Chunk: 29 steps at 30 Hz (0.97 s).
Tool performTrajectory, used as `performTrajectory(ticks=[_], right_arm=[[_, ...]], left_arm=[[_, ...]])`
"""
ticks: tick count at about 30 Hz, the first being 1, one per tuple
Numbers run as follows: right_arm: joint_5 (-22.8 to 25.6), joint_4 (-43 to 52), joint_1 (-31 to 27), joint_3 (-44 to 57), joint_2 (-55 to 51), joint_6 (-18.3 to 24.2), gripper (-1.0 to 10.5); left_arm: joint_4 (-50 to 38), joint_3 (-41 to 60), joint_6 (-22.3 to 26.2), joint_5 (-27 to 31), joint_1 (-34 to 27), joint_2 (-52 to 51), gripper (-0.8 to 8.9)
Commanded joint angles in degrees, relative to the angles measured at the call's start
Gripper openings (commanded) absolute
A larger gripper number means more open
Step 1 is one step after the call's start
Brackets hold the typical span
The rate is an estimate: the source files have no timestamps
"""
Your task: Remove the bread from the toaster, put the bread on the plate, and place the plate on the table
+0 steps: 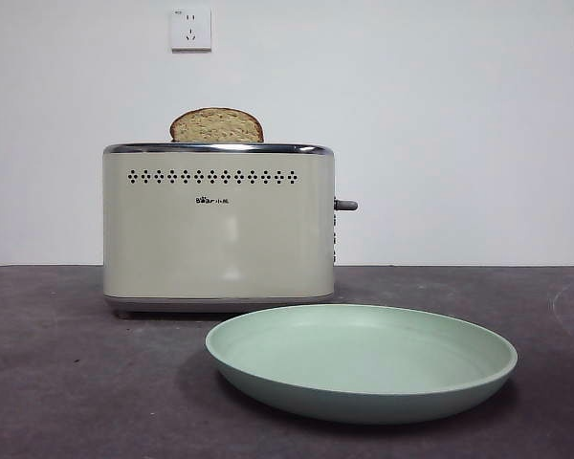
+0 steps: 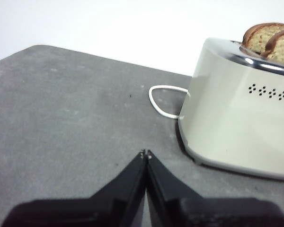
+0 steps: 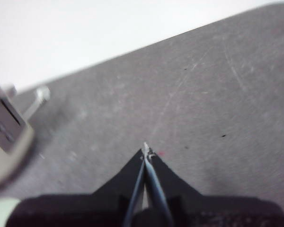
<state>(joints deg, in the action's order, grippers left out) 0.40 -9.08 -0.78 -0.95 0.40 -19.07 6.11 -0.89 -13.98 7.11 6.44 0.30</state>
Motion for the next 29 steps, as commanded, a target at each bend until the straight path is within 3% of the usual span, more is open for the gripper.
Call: performTrajectory(ticks=[1,4,8,11,16,19,25,29], right_arm=[[-0.07,0.68,0.02,0.63,-0.02,-8.94,0.0],[-0.50,0.81,0.02,0.59,-0.02,-11.23,0.0],[-1.01,2.89,0.04,-1.27,-0.02,-14.47,0.0],[-3.80,6.49,0.04,-4.52,0.85,-12.81,-0.1],[-5.03,5.90,0.09,-15.41,9.03,-7.08,-0.1],[-7.48,3.93,0.09,-24.48,17.31,-2.45,-0.1],[-17.68,-3.52,0.09,-43.89,34.84,5.95,-0.1],[-24.59,-9.38,0.13,-56.00,45.24,10.08,0.0]], left_arm=[[-0.90,0.70,0.13,-0.13,-0.15,-0.07,-0.03],[-1.18,0.70,-0.20,-0.24,-0.15,-0.07,-0.03],[-4.09,0.13,-6.21,-6.27,-0.15,-0.07,-0.05],[-6.78,-1.86,-7.96,-11.72,-0.15,-0.07,-0.06],[-2.82,-10.88,-7.91,-11.63,-0.17,2.08,-0.06],[1.03,-18.45,-5.51,-11.76,-0.15,7.17,-0.06],[4.42,-34.53,3.98,-12.46,-0.15,22.67,-0.06],[8.28,-47.04,8.72,-16.41,-0.15,33.86,-0.06]])
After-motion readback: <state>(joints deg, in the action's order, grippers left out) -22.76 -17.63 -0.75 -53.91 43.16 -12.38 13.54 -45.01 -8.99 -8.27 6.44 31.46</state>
